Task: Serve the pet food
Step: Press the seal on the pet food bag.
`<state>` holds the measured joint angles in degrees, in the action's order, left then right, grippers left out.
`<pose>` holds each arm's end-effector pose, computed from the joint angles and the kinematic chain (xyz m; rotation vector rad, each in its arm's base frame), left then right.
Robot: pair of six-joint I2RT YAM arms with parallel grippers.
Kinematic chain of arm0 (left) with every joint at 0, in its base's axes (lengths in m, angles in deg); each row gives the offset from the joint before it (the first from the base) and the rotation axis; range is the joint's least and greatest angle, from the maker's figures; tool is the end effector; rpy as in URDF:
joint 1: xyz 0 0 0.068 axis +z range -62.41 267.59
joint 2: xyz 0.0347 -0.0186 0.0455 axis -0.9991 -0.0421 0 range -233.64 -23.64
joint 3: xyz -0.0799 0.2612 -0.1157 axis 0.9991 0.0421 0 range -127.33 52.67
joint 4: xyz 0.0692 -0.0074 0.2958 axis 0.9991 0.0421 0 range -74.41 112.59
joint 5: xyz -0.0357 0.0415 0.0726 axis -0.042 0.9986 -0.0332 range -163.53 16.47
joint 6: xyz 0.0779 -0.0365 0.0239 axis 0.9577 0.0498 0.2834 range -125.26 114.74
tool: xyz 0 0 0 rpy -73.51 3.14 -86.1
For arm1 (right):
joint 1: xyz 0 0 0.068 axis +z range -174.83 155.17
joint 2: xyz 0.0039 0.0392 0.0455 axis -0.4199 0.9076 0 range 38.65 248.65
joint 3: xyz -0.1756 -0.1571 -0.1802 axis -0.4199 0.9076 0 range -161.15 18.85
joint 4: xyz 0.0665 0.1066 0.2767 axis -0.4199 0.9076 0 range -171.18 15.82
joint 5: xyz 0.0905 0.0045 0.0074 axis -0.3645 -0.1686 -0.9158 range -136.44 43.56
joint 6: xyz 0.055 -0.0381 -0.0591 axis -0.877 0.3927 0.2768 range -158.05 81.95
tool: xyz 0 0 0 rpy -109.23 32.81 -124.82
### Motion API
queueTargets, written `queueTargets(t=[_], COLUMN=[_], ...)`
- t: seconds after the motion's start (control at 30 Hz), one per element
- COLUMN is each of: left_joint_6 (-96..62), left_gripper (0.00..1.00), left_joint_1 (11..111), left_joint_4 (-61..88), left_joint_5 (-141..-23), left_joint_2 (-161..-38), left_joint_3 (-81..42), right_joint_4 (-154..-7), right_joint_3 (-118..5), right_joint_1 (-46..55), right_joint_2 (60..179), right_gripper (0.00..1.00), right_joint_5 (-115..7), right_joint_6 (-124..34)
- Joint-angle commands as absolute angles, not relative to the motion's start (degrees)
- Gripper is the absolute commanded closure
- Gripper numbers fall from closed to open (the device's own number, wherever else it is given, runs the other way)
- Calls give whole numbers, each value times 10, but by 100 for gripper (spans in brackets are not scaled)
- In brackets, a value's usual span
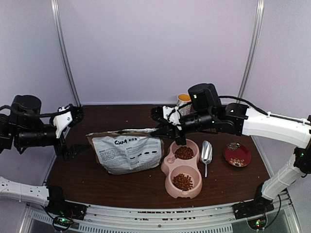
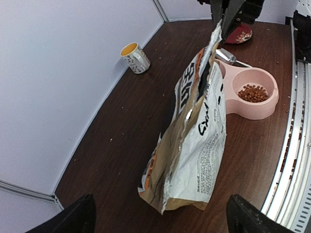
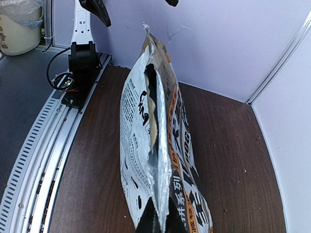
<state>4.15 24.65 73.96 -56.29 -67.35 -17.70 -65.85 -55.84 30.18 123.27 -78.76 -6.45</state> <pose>0.0988 -0.1417 0.4177 1.0954 1.7987 -0.2430 0.2040 0.3656 0.3497 -1.6395 1.2038 0.8250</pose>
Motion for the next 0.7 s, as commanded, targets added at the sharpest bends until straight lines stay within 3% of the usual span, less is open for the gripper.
queueTargets(t=[0.0,0.67], left_joint_6=[69,98], left_gripper=[5,74], left_joint_1=[249,285], left_joint_4=[653,565], left_joint_5=[-602,-655], left_joint_2=[-675,-706], left_joint_3=[-142,-72], right_joint_4=[-653,-652], right_joint_3=[-542,-542], right_joint_1=[300,301], right_joint_2=[1201,1196], right_gripper=[100,100], right_joint_5=[-768,-777], right_joint_6=[-56,-48])
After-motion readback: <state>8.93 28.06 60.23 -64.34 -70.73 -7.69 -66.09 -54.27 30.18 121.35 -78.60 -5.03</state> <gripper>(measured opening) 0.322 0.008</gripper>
